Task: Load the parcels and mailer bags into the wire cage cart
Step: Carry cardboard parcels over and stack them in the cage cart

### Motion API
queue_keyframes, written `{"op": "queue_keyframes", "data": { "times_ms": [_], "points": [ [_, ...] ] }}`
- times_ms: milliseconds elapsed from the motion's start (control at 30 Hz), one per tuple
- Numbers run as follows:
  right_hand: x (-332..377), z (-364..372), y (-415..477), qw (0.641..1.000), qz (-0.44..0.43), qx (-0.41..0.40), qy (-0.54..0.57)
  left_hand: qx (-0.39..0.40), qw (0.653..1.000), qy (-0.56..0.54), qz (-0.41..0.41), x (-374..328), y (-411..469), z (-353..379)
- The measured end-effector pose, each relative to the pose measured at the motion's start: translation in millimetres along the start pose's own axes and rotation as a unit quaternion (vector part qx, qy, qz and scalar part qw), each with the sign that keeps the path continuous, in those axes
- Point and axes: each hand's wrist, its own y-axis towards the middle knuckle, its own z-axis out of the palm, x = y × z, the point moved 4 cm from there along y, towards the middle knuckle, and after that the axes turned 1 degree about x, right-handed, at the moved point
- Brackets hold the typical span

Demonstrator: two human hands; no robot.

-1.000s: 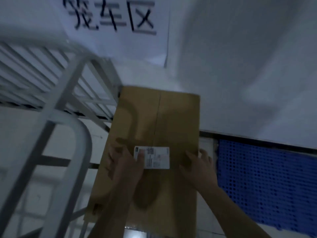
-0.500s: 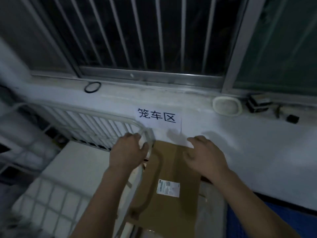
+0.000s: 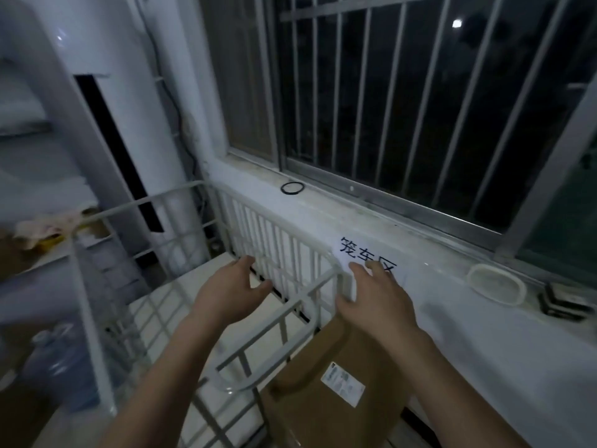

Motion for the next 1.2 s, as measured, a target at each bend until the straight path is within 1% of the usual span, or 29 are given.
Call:
{"op": "queue_keyframes", "data": {
  "times_ms": [167, 367, 433, 533, 667, 867, 933, 1100, 1200],
  "points": [
    [55, 0, -10, 0.995, -0.090, 0.018, 0.022, -0.040, 0.994, -0.023, -0.095, 37, -42, -32],
    [124, -1, -20, 0.985, -0.167, 0.035, 0.022, -0.084, 0.982, 0.028, -0.169, 83, -92, -86],
    [149, 5, -23, 0.980, -0.191, 0.049, 0.039, -0.094, 0.974, 0.044, -0.204, 103, -117, -99],
    [194, 19, -35, 0.962, -0.252, 0.065, 0.081, -0.121, 0.957, 0.067, -0.253, 134, -165, -117],
    [270, 36, -82, 0.917, -0.363, 0.075, 0.150, -0.177, 0.920, 0.093, -0.336, 174, -260, -139],
    [376, 57, -205, 0.841, -0.489, 0.112, 0.202, -0.211, 0.839, 0.103, -0.490, 219, -441, -159],
    [402, 65, -255, 0.814, -0.527, 0.135, 0.206, -0.224, 0.811, 0.114, -0.528, 218, -502, -162],
    [441, 69, -390, 0.750, -0.598, 0.187, 0.211, -0.225, 0.761, 0.094, -0.601, 197, -656, -162],
    [459, 64, -473, 0.704, -0.650, 0.193, 0.210, -0.244, 0.707, 0.098, -0.657, 175, -754, -164]
  ]
}}
